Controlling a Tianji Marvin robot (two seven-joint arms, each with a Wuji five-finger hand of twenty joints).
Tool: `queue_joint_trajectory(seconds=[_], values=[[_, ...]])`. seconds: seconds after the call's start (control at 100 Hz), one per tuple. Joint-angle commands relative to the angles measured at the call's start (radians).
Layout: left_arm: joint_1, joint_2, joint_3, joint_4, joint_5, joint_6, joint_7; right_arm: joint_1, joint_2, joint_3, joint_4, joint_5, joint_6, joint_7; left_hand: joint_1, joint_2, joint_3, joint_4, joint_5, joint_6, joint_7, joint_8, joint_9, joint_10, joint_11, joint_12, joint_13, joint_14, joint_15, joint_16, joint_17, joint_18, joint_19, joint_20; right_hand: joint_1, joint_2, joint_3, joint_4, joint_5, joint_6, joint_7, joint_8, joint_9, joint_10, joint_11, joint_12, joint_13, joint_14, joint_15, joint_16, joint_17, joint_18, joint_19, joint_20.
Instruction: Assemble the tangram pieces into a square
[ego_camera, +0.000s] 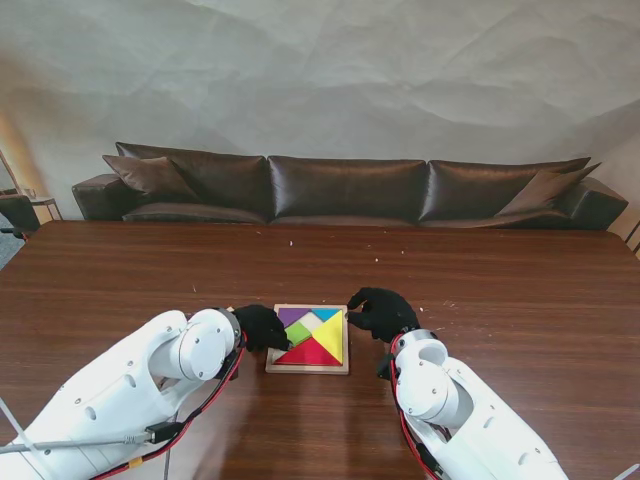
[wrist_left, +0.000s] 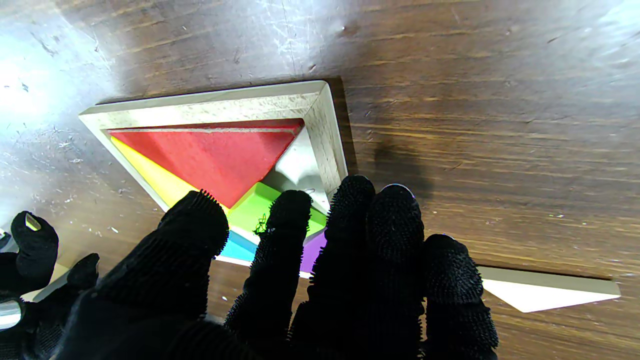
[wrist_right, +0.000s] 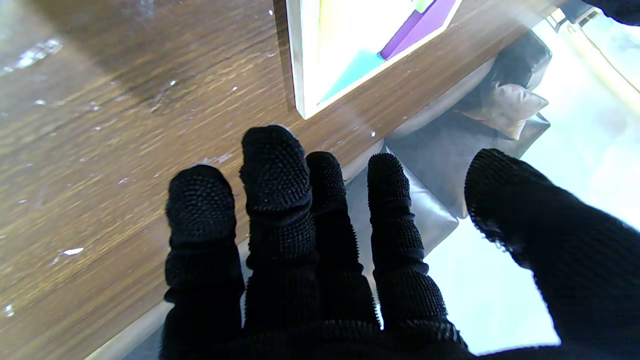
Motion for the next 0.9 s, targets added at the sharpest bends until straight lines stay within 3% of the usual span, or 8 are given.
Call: queue_joint_trajectory(seconds=[0.0, 0.89], values=[[-0.002, -0.004, 0.001, 0.0, -0.004, 0.001, -0.02, -0.002, -0.005, -0.002, 0.0, 0.0, -0.003, 0.015, -0.026, 0.039, -0.001, 0.035, -0.024, 0.014, -0.016, -0.011, 0.016, 0.011, 0.013, 0.017, 0.004, 0.016, 0.035, 0.011, -0.02, -0.017, 0.01, 0.006, -0.007, 0.018, -0.008, 0.024, -0.016, 0.003, 0.004, -0.003, -0.021, 0.02, 0.007, -0.016, -0.015, 0.01, 0.015, 0.0, -0.117, 0.006, 0.014, 0.023], [-0.049, -0.009, 0.053, 0.026, -0.009, 0.005, -0.015, -0.003, -0.006, 0.003, 0.0, 0.012, -0.007, 0.018, -0.04, 0.041, -0.003, 0.037, -0.127, 0.158, -0.068, -0.082, 0.011, 0.007, 0.019, 0.018, 0.004, 0.01, 0.038, 0.013, -0.018, -0.021, 0.012, 0.008, -0.006, 0.018, -0.008, 0.024, -0.015, 0.004, 0.004, -0.002, -0.021, 0.022, 0.007, -0.016, -0.015, 0.012, 0.017, 0.001, -0.12, 0.007, 0.015, 0.024]])
